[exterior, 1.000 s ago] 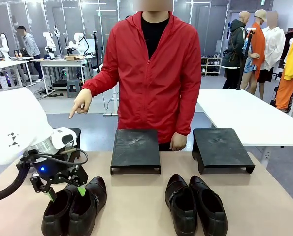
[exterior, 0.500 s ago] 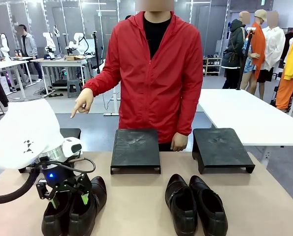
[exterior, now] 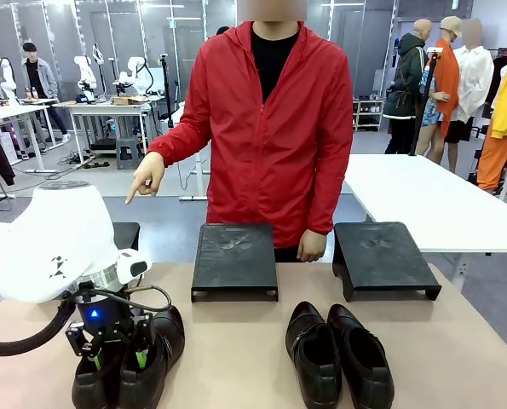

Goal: Place the shoes on the stand as instructed by the person.
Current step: Pick up one pair of Shoes and place it on the Shoes Stand indicated by the person.

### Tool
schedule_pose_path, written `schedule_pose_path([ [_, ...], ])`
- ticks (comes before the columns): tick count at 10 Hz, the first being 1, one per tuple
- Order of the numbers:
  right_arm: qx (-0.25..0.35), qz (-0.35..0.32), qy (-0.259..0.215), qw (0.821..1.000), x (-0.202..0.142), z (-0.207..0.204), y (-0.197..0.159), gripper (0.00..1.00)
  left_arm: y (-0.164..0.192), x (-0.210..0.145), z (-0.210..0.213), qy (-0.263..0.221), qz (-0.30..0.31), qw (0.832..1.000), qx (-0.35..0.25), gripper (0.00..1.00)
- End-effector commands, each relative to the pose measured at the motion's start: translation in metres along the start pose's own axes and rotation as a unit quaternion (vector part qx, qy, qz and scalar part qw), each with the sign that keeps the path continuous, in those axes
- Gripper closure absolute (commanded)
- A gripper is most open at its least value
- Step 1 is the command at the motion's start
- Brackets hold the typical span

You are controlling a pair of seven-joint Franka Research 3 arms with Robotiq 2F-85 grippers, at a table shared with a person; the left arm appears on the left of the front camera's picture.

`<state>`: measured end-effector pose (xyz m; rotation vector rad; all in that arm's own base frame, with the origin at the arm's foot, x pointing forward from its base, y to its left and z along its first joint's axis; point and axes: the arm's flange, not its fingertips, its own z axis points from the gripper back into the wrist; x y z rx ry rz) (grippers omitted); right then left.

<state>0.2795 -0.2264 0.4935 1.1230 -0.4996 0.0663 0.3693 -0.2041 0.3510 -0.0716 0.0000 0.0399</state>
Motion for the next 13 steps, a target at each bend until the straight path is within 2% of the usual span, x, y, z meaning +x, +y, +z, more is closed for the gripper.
schedule_pose_path([
  [1,0.005,0.011,-0.003,1.000,0.002,0.002,0.000,0.00,-0.012,0.004,-0.003,-0.013,0.003,1.000,0.021,1.00],
  [4,0.005,0.011,-0.003,1.000,0.002,0.002,0.000,0.00,-0.011,0.004,-0.004,-0.012,0.006,1.000,0.025,0.98],
  [6,0.005,0.011,-0.003,1.000,0.002,0.002,0.000,0.00,-0.011,0.003,-0.003,-0.014,0.008,0.999,0.028,1.00],
  [8,0.005,0.011,-0.003,1.000,0.002,0.002,0.000,0.00,-0.009,0.000,0.014,-0.028,0.009,0.999,0.032,1.00],
  [12,0.005,0.011,-0.003,1.000,0.002,0.002,0.000,0.00,0.023,-0.030,0.117,-0.105,0.003,0.994,0.030,1.00],
  [13,0.005,0.011,-0.003,1.000,0.002,0.002,0.000,0.00,0.037,-0.032,0.132,-0.103,-0.001,0.995,0.013,1.00],
])
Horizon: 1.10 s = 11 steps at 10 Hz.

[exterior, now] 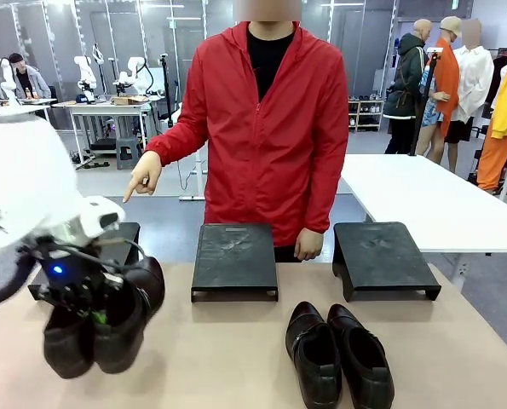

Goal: Place the shoes on the stand as instructed by the person.
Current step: Pick up one pair of Shoes and place it on the Shoes Stand indicated by the person.

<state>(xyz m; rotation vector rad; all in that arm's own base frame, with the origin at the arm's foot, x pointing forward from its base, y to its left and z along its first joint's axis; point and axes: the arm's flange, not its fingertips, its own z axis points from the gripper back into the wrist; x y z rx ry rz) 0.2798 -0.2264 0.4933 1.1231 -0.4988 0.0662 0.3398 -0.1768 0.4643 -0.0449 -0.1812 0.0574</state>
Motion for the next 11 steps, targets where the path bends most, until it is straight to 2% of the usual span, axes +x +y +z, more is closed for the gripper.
schedule_pose_path([
  [1,0.005,0.012,-0.003,1.000,0.002,0.002,0.000,0.00,0.021,-0.001,0.022,-0.017,-0.015,1.000,-0.007,1.00],
  [3,0.005,0.012,-0.003,1.000,0.002,0.002,0.000,0.00,0.020,-0.002,0.026,-0.034,-0.013,0.999,-0.007,1.00],
  [8,0.005,0.012,-0.003,1.000,0.002,0.002,0.000,0.00,0.022,-0.002,0.028,-0.020,-0.006,1.000,-0.009,1.00],
  [9,0.005,0.012,-0.003,1.000,0.002,0.002,0.000,0.00,0.021,-0.005,0.021,-0.014,-0.008,1.000,-0.005,0.93],
  [10,0.005,0.012,-0.003,1.000,0.002,0.002,0.000,0.00,0.032,0.006,0.032,-0.037,-0.004,0.999,-0.023,0.93],
  [11,0.005,0.012,-0.003,1.000,0.002,0.002,0.000,0.00,0.048,0.025,0.040,-0.046,0.016,0.999,-0.012,0.93],
])
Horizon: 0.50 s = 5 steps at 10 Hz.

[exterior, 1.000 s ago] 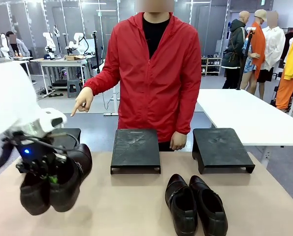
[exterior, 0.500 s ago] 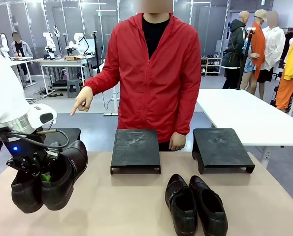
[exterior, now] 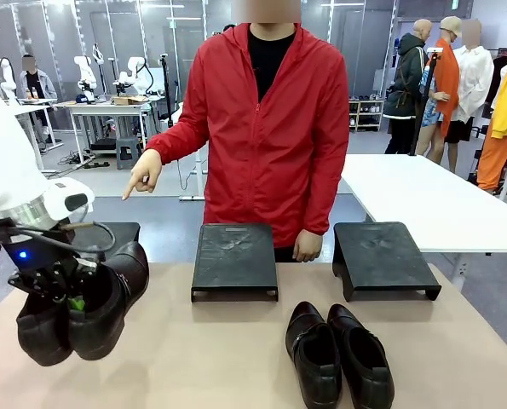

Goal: Place the shoes on the stand as instructed by the person.
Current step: Pick up one pair of Shoes and place it on the Shoes Stand indicated by the person.

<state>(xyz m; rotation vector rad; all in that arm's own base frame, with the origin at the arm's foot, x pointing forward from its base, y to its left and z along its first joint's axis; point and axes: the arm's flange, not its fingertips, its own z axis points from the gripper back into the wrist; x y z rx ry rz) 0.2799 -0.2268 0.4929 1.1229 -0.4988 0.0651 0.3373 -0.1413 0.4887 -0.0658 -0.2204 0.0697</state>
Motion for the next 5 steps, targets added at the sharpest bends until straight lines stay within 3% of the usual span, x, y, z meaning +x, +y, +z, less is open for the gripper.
schedule_pose_path([
  [1,0.005,0.012,-0.003,1.000,0.002,0.002,0.001,0.00,0.028,0.035,0.021,-0.043,0.009,0.999,0.008,0.93],
  [5,0.005,0.012,-0.003,1.000,0.002,0.002,0.001,0.00,0.086,0.114,0.023,-0.104,-0.009,0.994,-0.003,0.93],
])
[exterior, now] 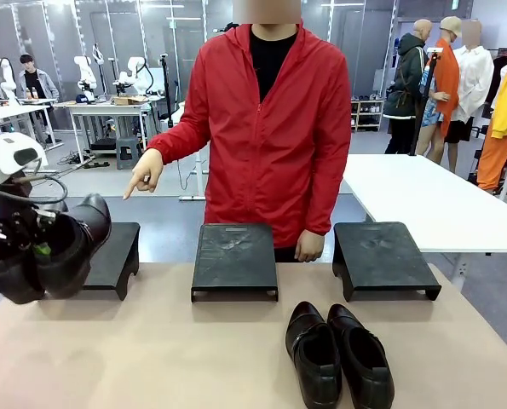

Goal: Place the shoes on the stand as instructed by the person.
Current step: Pick up one pair of Shoes and place it on the Shoes Stand indicated by the person.

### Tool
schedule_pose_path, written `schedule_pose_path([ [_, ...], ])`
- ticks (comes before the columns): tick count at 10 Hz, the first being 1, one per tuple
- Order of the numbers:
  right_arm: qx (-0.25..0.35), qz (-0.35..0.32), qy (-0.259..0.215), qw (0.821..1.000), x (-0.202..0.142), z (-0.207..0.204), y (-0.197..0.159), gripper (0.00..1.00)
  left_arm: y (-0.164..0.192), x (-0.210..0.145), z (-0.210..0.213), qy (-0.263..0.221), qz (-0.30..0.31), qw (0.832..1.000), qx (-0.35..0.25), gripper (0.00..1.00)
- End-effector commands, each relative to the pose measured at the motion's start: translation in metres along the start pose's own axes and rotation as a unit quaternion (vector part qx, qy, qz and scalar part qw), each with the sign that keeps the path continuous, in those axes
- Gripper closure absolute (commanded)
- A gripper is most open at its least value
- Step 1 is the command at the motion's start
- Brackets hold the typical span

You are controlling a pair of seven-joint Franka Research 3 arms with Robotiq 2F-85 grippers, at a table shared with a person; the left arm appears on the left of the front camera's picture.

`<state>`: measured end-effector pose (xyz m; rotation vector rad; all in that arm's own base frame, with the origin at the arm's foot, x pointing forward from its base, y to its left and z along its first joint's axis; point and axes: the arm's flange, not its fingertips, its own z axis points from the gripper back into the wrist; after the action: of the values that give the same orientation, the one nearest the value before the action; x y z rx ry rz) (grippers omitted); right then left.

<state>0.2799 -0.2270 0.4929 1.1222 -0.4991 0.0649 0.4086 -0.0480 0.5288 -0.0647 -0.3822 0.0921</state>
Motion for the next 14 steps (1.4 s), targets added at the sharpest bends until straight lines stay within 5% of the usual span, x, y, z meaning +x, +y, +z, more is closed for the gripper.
schedule_pose_path([
  [1,0.006,0.012,-0.002,1.000,0.002,0.002,0.001,0.00,0.009,0.046,-0.020,-0.040,-0.041,0.998,-0.006,0.93],
  [2,0.006,0.012,-0.002,1.000,0.002,0.002,0.001,0.00,0.013,0.064,-0.035,-0.076,-0.035,0.996,0.037,0.93],
  [4,0.006,0.012,-0.002,1.000,0.002,0.002,0.001,0.00,0.015,0.094,-0.063,-0.084,-0.055,0.995,0.012,0.93],
  [14,0.006,0.012,-0.002,1.000,0.002,0.002,0.001,0.00,0.024,0.155,-0.140,-0.056,-0.108,0.993,0.010,0.93],
])
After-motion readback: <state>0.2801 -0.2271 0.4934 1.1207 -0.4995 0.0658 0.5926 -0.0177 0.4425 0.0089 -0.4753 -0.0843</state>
